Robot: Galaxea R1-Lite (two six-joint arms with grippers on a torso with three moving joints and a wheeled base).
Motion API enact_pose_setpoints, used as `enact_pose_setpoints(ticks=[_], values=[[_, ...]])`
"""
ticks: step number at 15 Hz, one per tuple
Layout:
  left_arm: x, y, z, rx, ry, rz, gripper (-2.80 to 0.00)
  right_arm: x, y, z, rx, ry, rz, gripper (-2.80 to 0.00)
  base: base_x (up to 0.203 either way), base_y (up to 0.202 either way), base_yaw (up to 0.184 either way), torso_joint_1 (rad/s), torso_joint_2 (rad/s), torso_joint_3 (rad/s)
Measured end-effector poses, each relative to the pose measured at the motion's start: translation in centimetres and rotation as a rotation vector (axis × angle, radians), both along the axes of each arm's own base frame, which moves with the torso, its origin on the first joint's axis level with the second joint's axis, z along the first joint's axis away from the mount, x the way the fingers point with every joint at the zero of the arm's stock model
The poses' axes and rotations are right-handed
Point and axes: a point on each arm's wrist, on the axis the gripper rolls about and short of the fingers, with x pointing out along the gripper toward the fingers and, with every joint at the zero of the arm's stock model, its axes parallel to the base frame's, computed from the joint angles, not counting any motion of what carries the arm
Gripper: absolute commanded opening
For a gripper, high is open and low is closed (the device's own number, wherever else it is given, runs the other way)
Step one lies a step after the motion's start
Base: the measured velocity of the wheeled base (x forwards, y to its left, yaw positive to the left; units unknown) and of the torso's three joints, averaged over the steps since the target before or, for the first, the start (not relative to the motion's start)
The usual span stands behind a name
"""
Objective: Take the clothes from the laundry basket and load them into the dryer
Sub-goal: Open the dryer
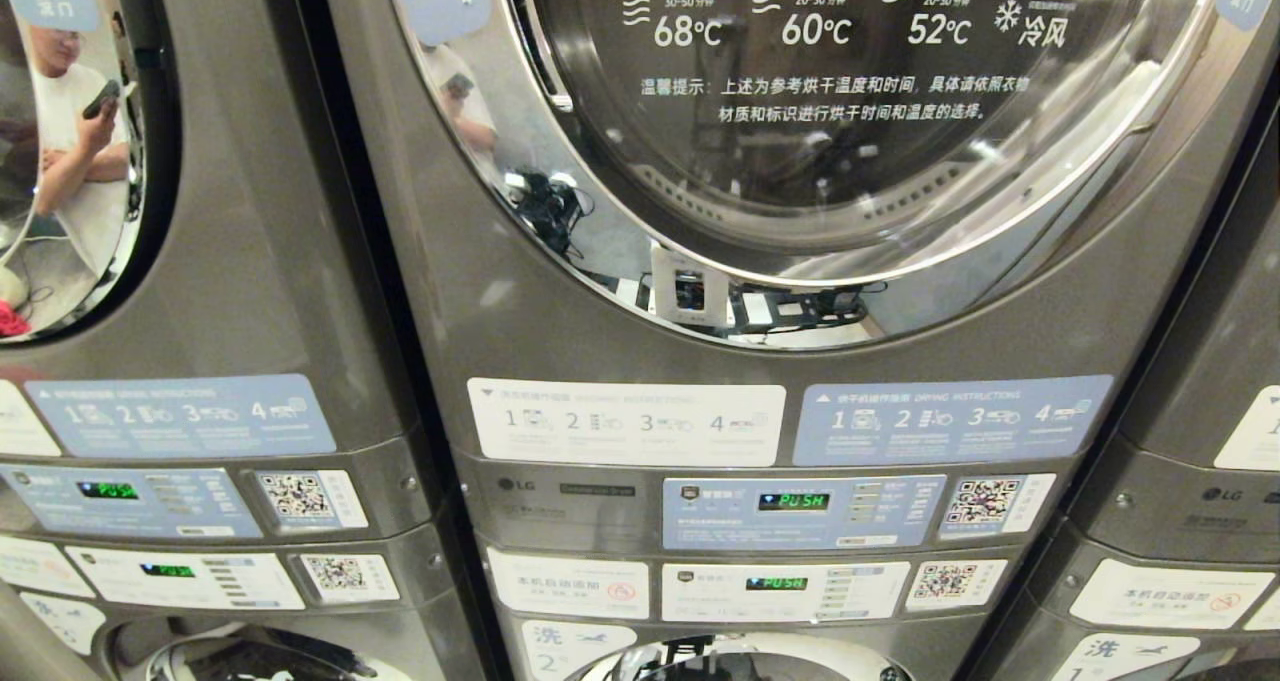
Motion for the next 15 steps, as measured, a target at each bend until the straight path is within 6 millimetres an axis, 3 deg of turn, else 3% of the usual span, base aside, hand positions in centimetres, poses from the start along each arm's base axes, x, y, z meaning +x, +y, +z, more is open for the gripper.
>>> enact_pose_setpoints(ticks=[1, 3, 5, 7, 9, 11, 12, 15], values=[[0.0, 0.0, 0.0, 0.0, 0.0, 0.001, -2.8, -0.1, 0.0, 0.5, -0.028, -0.024, 0.003, -2.8, 0.0, 0.0, 0.0, 0.0, 0.0, 0.0], [0.0, 0.0, 0.0, -0.004, -0.001, 0.002, -2.8, -0.9, 0.1, 3.6, -0.057, -0.124, 0.016, -2.8, 0.0, 0.0, 0.0, 0.0, 0.0, 0.0], [0.0, 0.0, 0.0, -0.012, -0.001, 0.002, -2.8, -2.4, 0.2, 9.9, -0.043, -0.257, 0.069, -2.8, 0.0, 0.0, 0.0, 0.0, 0.0, 0.0], [0.0, 0.0, 0.0, -0.012, -0.002, 0.002, -2.8, -3.7, 0.4, 17.9, -0.007, -0.379, 0.173, -2.8, 0.0, 0.0, 0.0, 0.0, 0.0, 0.0], [0.0, 0.0, 0.0, -0.012, -0.002, 0.002, -2.8, -3.1, 0.8, 24.6, 0.035, -0.402, 0.377, -2.8, 0.0, 0.0, 0.0, 0.0, 0.0, 0.0], [0.0, 0.0, 0.0, -0.012, -0.002, 0.002, -2.8, -1.6, 1.4, 28.8, 0.1, -0.306, 0.689, -2.8, 0.0, 0.0, 0.0, 0.0, 0.0, 0.0], [0.0, 0.0, 0.0, -0.012, -0.002, 0.002, -2.8, -0.8, 1.6, 29.9, 0.135, -0.233, 0.82, 0.0, 0.0, 0.0, 0.0, 0.0, 0.0, 0.0], [0.0, 0.0, 0.0, -0.012, -0.002, 0.002, -2.8, 3.7, 1.9, 31.8, 0.181, -0.067, 1.034, 0.0, 0.0, 0.0, 0.0, 0.0, 0.0, 0.0]])
